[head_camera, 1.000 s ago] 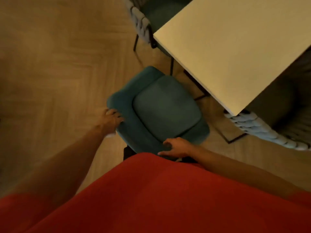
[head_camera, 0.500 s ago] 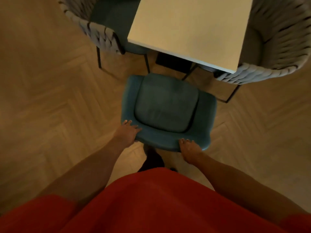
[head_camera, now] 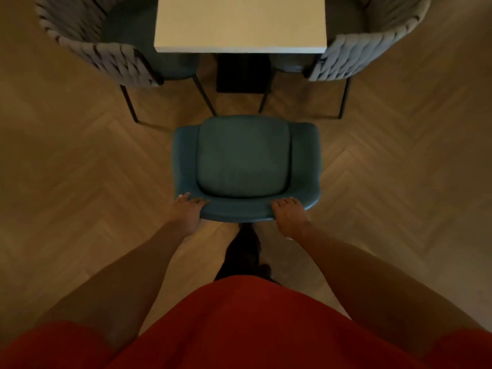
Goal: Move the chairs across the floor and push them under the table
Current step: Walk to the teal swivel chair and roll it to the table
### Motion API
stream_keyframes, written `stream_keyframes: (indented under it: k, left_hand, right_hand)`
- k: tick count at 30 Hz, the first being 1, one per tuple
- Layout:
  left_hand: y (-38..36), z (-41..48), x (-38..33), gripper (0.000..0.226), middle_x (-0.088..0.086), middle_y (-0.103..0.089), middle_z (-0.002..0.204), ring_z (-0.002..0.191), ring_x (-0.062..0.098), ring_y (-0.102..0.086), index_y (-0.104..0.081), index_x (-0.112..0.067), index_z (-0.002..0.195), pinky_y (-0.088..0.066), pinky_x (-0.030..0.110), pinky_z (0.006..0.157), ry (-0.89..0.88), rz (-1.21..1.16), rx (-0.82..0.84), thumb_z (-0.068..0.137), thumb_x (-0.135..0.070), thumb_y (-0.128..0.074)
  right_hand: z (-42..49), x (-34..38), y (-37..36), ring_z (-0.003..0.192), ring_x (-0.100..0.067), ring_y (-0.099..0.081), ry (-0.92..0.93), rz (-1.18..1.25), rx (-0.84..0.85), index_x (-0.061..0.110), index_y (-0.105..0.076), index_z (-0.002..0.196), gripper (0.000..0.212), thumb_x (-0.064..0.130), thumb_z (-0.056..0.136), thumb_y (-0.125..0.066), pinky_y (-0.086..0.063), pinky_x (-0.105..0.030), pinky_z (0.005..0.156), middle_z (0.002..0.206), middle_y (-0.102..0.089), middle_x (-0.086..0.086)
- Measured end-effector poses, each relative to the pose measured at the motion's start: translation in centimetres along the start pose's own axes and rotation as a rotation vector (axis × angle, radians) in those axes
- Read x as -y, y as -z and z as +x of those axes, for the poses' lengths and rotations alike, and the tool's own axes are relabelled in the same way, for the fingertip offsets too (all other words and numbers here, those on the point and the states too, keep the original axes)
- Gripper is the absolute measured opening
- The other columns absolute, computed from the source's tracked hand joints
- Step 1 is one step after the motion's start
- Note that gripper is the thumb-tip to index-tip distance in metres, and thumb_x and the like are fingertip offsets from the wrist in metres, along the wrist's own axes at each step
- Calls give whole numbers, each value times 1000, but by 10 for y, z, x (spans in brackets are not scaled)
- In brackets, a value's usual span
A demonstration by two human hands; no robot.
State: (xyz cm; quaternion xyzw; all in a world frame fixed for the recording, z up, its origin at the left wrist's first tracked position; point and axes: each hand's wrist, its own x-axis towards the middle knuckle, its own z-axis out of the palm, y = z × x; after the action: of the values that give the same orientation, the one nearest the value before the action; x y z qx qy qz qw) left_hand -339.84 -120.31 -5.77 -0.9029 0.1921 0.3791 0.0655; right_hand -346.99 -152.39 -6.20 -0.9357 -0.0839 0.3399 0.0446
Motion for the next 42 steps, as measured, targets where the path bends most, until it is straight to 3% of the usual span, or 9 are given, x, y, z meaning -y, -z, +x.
stream_keyframes:
  k: [7, 11, 18, 22, 24, 29, 33, 38, 42]
  left_hand:
    - [-25, -28, -18, 58, 2, -64, 142, 139, 32, -51, -56, -24, 146, -38, 44, 118, 35, 57, -32, 93, -45, -67]
    - [-25, -11, -31, 47, 7, -65, 130, 129, 29, -56, -61, -15, 128, -36, 41, 120, -77, 11, -21, 89, -39, -72]
    - [-22, 15, 14, 57, 1, -65, 135, 124, 25, -63, -57, -20, 138, -46, 39, 114, -204, -31, 26, 83, -29, -71]
    - [-9, 29, 47, 76, 3, -54, 156, 144, 20, -50, -47, -15, 156, -27, 34, 128, -266, 10, 14, 85, -27, -71]
    - [-3, 39, 56, 77, 2, -55, 156, 144, 19, -51, -48, -14, 157, -27, 33, 128, -271, 2, -8, 84, -27, -71]
    - [14, 70, 53, 60, -2, -71, 131, 119, 23, -68, -65, -22, 134, -56, 40, 100, -217, -69, -67, 75, -32, -69]
    - [33, 98, 58, 43, -8, -72, 103, 96, 18, -70, -67, -28, 112, -60, 40, 77, -174, -86, -77, 69, -30, -62]
    - [46, 115, 57, 37, -11, -70, 97, 92, 15, -69, -65, -32, 106, -60, 36, 76, -158, -96, -77, 70, -31, -67]
    - [48, 112, 44, 49, -9, -72, 113, 105, 19, -69, -66, -29, 122, -59, 37, 86, -141, -115, -54, 73, -32, -67]
  right_hand:
    - [-20, -1, -28, 132, -33, -57, 25, -21, -69, 15, -58, 136, 50, 37, 93, -68, -36, -47, 116, 138, -65, -9]
    - [-7, -6, -35, 133, -35, -56, -18, -95, -86, 17, -61, 136, 55, 37, 86, -75, -32, -50, 119, 138, -65, -9]
    - [11, 13, -28, 132, -33, -60, 57, -1, -12, 12, -59, 142, 50, 19, 93, -61, -41, -45, 116, 141, -65, -12]
    - [20, 46, -32, 128, -37, -64, 34, 57, -10, 6, -62, 140, 45, 17, 96, -59, -48, -47, 111, 140, -66, -18]
    - [30, 49, -32, 114, -36, -72, 33, 55, -58, 7, -69, 130, 43, 15, 88, -68, -56, -46, 101, 127, -73, -17]
    - [62, 15, 6, 105, -34, -75, 17, 64, -144, 11, -74, 118, 44, 11, 74, -77, -59, -46, 96, 116, -77, -13]
    - [92, -5, 41, 117, -32, -69, 47, 62, -82, 13, -68, 130, 48, 13, 82, -68, -51, -43, 104, 126, -73, -10]
    - [115, -25, 47, 105, -30, -72, 86, 1, -74, 16, -68, 121, 44, 18, 77, -68, -53, -43, 93, 113, -74, -5]
    - [118, -36, 59, 112, -30, -69, 90, -33, -21, 16, -65, 125, 43, 26, 83, -69, -47, -42, 99, 119, -72, -6]
